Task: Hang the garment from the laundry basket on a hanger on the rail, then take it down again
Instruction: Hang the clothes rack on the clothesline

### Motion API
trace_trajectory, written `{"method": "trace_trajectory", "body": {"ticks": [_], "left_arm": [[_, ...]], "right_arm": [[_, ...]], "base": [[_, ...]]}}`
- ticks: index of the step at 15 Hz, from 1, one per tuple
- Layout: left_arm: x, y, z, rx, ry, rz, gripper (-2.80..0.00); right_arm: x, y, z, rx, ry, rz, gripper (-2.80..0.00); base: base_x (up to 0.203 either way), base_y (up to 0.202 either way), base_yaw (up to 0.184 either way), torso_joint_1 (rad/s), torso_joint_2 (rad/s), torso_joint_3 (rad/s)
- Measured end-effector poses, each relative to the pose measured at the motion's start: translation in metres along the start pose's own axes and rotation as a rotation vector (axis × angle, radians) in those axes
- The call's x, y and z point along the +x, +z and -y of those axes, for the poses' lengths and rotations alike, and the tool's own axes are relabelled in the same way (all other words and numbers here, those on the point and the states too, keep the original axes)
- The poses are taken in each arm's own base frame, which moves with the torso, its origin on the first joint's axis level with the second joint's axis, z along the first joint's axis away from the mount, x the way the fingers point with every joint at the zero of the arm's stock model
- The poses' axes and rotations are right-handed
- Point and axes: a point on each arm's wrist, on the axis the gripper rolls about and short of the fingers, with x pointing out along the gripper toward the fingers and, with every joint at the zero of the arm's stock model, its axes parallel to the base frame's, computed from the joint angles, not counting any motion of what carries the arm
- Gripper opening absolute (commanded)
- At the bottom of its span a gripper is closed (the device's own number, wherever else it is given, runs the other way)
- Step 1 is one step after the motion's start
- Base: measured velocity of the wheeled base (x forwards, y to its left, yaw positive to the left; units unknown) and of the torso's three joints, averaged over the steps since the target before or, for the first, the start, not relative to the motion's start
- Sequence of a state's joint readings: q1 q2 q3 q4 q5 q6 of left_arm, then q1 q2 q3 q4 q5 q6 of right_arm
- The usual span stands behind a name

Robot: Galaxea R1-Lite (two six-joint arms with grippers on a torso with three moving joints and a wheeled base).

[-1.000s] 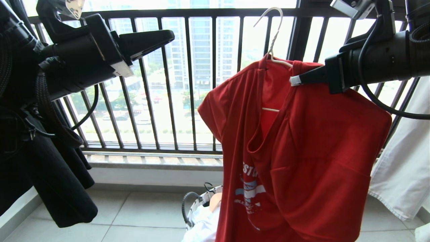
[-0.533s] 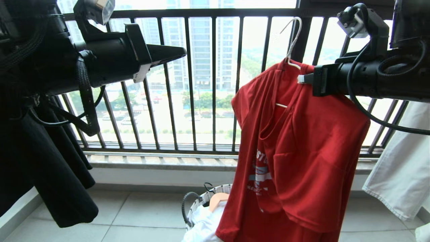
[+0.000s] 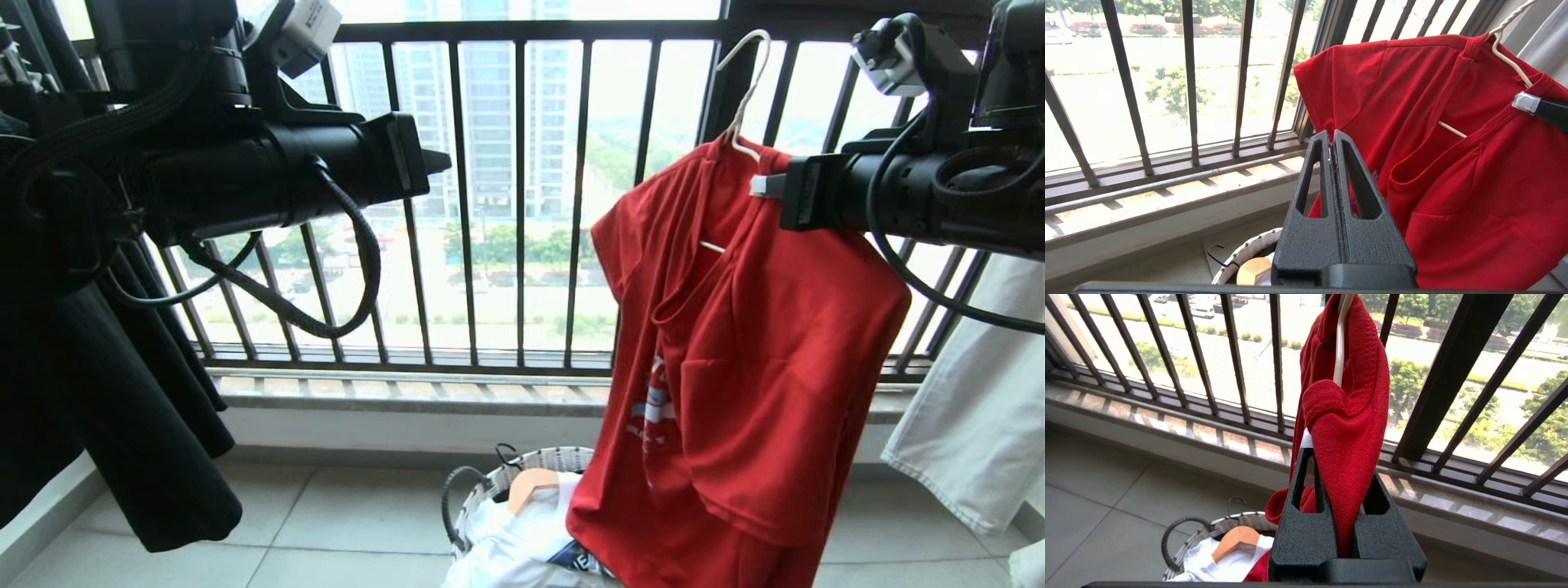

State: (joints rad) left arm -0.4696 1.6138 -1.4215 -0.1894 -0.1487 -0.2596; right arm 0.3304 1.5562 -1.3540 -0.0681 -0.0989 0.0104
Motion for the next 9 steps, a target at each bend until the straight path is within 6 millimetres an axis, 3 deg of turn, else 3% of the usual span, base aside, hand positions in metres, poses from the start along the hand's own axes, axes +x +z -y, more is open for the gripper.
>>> {"method": "trace_trajectory", "body": {"ticks": [4,7,9], "left_arm": [[-0.001,-0.002,0.0,0.012,0.008,-0.032,-2.8],[-0.009,-0.002,0.006,0.008,0.002,-0.073,-2.8],[-0.017,-0.005,0.005,0.006,0.01,-0.091,-2.8]], "right_arm": [[-0.007,-0.009,0.001,-0.008,-0.004,-0.028,-2.8],[-0.026,-0.012,0.003,-0.019,-0.003,-0.022,-2.8],[-0.041,-0.016,0.003,-0.044,0.003,-0.029,-2.8]], "base": [[0.0,0.0,0.0,0.0,0.0,0.0],[0.0,0.0,0.0,0.019,-0.17,-0.236],[0.0,0.0,0.0,0.092,-0.45,-0.345]]}}
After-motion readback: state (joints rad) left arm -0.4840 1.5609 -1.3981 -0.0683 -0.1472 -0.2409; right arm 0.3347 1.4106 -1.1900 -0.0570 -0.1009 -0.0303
